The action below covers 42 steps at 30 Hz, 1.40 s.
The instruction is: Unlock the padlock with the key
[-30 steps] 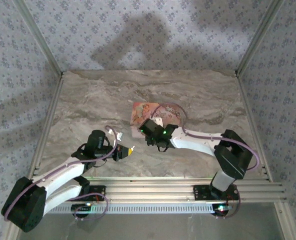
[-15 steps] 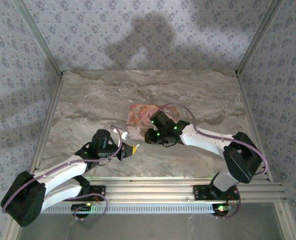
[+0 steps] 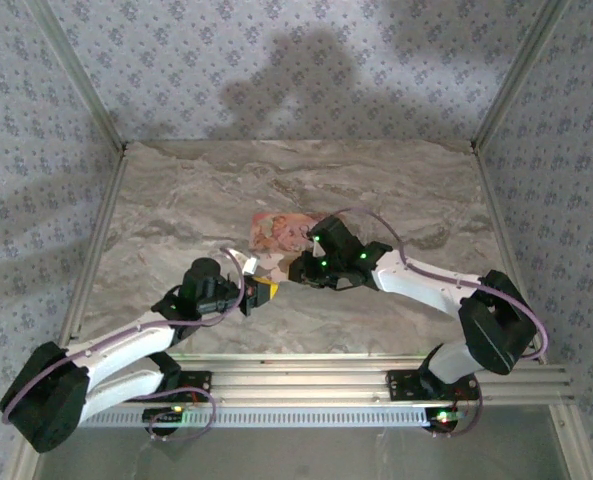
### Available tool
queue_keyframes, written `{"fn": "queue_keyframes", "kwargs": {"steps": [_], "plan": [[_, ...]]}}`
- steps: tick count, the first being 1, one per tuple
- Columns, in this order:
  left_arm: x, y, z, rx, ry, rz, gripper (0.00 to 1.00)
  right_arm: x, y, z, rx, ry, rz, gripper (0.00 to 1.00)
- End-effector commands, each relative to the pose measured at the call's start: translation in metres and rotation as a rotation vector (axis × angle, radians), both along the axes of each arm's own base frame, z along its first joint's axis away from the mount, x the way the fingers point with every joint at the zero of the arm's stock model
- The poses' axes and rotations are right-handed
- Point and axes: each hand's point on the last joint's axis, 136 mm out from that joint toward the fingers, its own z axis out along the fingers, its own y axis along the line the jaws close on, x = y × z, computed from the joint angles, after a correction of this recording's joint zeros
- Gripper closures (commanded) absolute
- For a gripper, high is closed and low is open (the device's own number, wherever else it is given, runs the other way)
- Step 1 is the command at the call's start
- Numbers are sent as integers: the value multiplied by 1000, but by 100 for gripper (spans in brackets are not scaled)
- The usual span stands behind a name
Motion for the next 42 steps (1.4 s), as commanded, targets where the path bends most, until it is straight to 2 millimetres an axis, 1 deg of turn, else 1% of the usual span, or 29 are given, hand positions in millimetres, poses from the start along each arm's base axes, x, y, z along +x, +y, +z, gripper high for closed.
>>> {"fn": "queue_keyframes", "kwargs": {"steps": [1, 7, 12, 20, 28, 42], "plan": [[3, -6, 10, -30, -55, -10, 100, 5, 14, 41, 148, -42, 6, 100], [3, -8, 4, -25, -49, -15, 100, 9, 13, 48, 183, -37, -29, 100], [6, -9, 3, -25, -52, -5, 100, 11, 12, 50, 191, -30, -40, 100], [12, -16, -1, -22, -37, -14, 100, 12, 13, 52, 200, -23, -53, 100], [15, -16, 6, -34, -63, -4, 100, 13, 12, 50, 196, -16, -59, 100], [20, -16, 12, -42, -86, 14, 100, 12, 16, 48, 201, -4, -52, 100]]}}
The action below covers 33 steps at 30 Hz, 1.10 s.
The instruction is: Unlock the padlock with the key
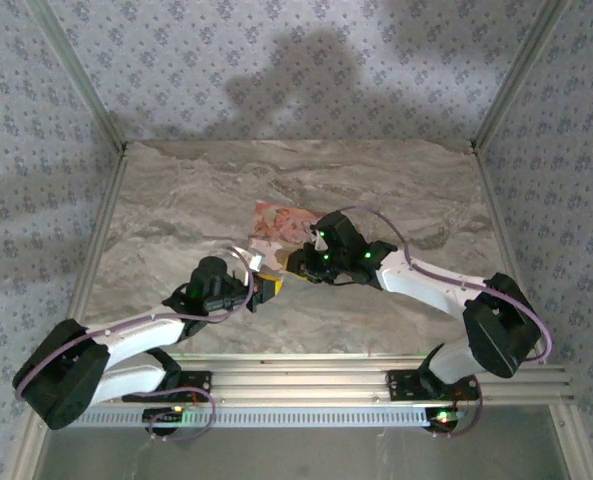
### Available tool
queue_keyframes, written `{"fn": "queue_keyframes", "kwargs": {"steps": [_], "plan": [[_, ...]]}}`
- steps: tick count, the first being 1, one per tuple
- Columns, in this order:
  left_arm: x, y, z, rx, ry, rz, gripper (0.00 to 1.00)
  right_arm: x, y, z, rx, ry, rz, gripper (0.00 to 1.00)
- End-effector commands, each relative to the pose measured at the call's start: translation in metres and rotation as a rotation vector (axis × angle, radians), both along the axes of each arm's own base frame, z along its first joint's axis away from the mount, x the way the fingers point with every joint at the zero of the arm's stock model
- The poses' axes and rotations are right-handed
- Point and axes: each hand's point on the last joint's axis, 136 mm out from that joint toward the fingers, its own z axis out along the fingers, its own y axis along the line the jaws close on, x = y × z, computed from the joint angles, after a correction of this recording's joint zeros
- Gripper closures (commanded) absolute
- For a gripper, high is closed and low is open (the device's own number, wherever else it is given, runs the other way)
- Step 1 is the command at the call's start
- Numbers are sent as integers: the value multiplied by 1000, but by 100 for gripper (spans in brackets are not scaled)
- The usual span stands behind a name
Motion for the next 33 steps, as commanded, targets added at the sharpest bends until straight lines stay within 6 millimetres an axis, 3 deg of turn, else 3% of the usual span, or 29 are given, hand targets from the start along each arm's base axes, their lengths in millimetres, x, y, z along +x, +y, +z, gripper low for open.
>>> {"fn": "queue_keyframes", "kwargs": {"steps": [1, 33], "plan": [[6, -7, 24, -43, -68, -7, 100, 4, 11, 28, 92, -49, 19, 100], [8, -15, 35, -82, -108, -36, 100, 0, 19, 26, 102, -30, 39, 100]]}}
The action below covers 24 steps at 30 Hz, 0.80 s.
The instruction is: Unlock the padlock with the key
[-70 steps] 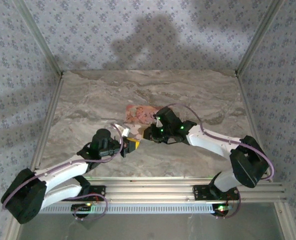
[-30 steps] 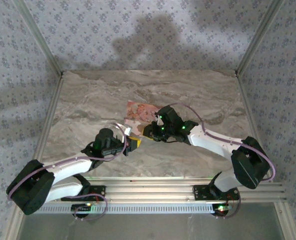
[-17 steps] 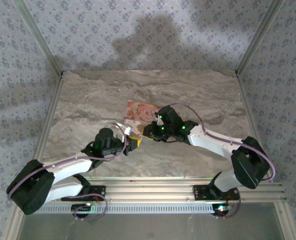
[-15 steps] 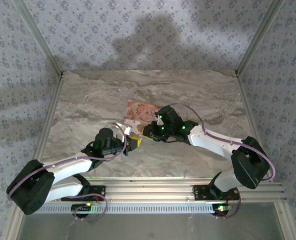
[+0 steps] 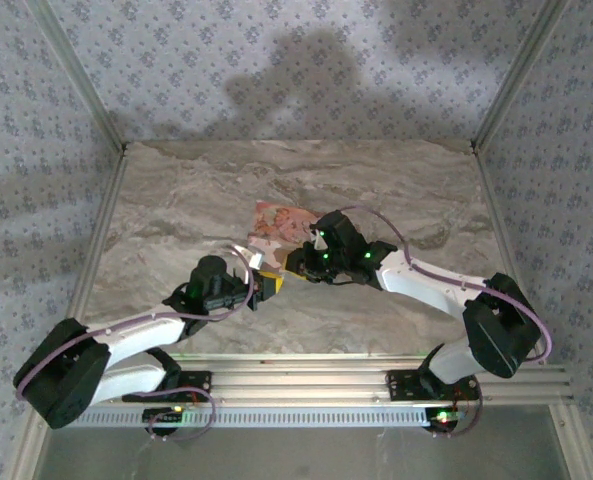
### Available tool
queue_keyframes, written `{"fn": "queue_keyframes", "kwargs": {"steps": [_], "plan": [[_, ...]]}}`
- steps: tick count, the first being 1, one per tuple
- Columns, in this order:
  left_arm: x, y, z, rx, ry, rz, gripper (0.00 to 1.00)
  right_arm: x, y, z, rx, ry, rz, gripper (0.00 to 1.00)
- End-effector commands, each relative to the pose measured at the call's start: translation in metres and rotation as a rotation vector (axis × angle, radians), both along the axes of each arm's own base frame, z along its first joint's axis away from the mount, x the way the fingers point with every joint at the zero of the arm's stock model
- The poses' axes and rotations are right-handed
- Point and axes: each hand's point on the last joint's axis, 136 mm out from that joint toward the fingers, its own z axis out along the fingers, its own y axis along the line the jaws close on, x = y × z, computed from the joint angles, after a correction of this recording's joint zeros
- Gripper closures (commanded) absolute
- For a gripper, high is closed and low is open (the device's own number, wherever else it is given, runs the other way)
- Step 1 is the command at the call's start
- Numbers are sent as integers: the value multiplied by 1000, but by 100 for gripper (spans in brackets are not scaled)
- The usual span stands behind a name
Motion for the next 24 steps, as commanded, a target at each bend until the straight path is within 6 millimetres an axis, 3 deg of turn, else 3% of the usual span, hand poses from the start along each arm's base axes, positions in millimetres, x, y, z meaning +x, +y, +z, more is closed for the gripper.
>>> {"fn": "queue_keyframes", "kwargs": {"steps": [1, 12, 19, 24], "plan": [[5, -13, 30, -64, -92, -35, 100, 0, 17, 23, 85, -35, 45, 100], [8, -17, 46, -113, -166, -48, 100, -13, 21, 12, 67, -1, 96, 100], [5, -8, 57, -130, -189, -52, 100, -20, 10, -6, -5, 15, 114, 100], [4, -9, 58, -127, -184, -63, 100, -20, 13, -5, 8, 14, 121, 100]]}}
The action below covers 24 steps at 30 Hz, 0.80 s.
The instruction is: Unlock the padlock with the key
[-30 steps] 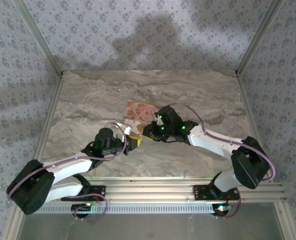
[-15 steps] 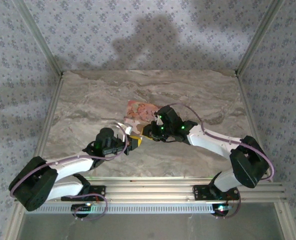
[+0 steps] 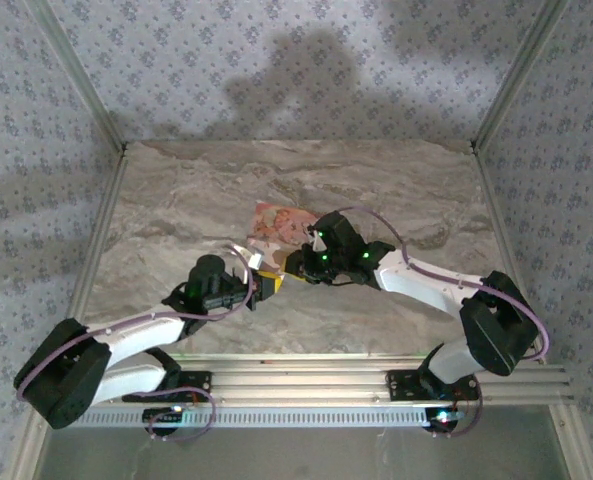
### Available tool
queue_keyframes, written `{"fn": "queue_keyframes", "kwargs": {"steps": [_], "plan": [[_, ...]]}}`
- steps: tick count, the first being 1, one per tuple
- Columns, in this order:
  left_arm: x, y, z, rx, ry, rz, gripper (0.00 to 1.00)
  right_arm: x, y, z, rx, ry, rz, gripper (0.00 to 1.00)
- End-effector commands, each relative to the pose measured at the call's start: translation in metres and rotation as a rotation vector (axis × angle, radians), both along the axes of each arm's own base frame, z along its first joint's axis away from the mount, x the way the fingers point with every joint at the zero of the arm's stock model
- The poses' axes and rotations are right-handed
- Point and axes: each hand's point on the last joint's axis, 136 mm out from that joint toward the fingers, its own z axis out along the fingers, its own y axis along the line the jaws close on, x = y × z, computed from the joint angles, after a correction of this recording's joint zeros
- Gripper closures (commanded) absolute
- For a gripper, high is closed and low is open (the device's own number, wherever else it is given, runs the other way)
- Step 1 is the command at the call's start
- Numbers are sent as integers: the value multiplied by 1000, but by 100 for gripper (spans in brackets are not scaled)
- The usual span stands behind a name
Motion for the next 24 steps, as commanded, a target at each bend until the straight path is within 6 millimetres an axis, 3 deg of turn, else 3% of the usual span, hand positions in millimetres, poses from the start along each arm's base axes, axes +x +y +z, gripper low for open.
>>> {"fn": "queue_keyframes", "kwargs": {"steps": [1, 5, 13, 19, 24], "plan": [[4, -12, 55, -125, -166, -46, 100, -16, 12, 2, 23, 12, 86, 100], [9, -14, 52, -137, -166, -33, 100, -18, 17, 6, 41, 17, 99, 100], [13, -19, 71, -208, -188, -36, 100, -22, 18, -3, 29, 33, 103, 100], [16, -22, 74, -245, -174, -34, 100, -25, 27, -7, 33, 40, 129, 100], [12, -24, 90, -348, -146, -75, 100, -29, 28, -18, 16, 54, 140, 100]]}}
